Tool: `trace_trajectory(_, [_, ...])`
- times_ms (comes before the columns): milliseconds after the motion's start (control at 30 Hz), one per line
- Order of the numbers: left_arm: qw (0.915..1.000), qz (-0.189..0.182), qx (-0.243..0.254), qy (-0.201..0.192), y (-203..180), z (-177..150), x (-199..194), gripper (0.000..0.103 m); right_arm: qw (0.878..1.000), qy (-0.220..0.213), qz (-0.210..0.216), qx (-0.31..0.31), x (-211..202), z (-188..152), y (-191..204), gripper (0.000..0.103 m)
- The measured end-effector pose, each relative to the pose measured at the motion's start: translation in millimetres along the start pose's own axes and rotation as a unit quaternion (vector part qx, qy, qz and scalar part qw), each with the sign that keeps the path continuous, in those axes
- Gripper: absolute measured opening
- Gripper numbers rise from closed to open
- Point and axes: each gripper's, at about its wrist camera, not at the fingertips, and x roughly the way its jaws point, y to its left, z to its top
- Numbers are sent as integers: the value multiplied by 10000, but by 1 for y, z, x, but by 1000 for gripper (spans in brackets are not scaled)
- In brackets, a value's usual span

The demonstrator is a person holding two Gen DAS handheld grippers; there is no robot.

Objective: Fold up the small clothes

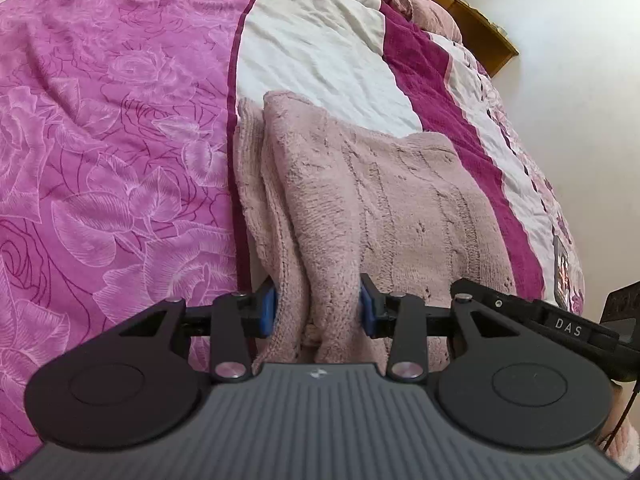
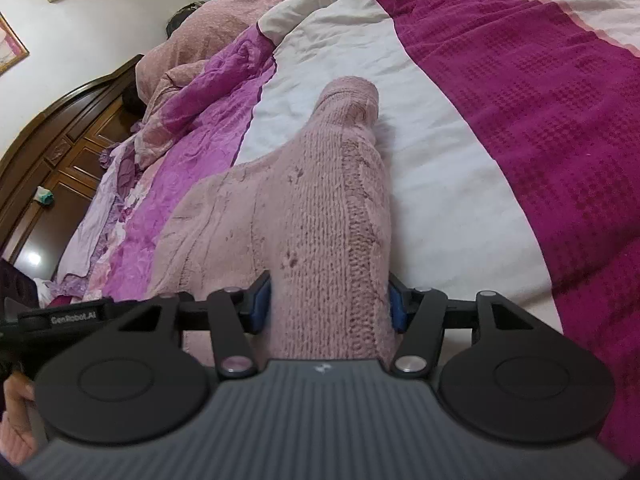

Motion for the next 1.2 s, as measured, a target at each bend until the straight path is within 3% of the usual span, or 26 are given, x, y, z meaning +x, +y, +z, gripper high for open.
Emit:
trace_trajectory(300, [9966,523,624,-92,-23,-7,-21,53,9993,-153,69,340,-30,-3,-14,60])
trace_trajectory(500, [9854,1396,935,-292,-22,-14,-20,61,9995,-321,57,58,-40,-11,-2,60])
trace_trajectory(800, [9853,1376,881,-499,-27,-22,-28,61,9984,-300,-323,-363,-23,-19,-4,60])
trace_trajectory(933, [9857,1313,876,-582,-35,-35,-43,61,9979,-371,-386,-356,-34,-19,0,61])
trace_trajectory(1100, [9831,1431,944,-635,-47,-55,-56,61,9939,-569,-493,-811,-53,-28,15,61])
trace_trajectory(1200, [9823,1519,894,-628,-52,-68,-59,63,9922,-602,-499,-970,-60,-37,21,68])
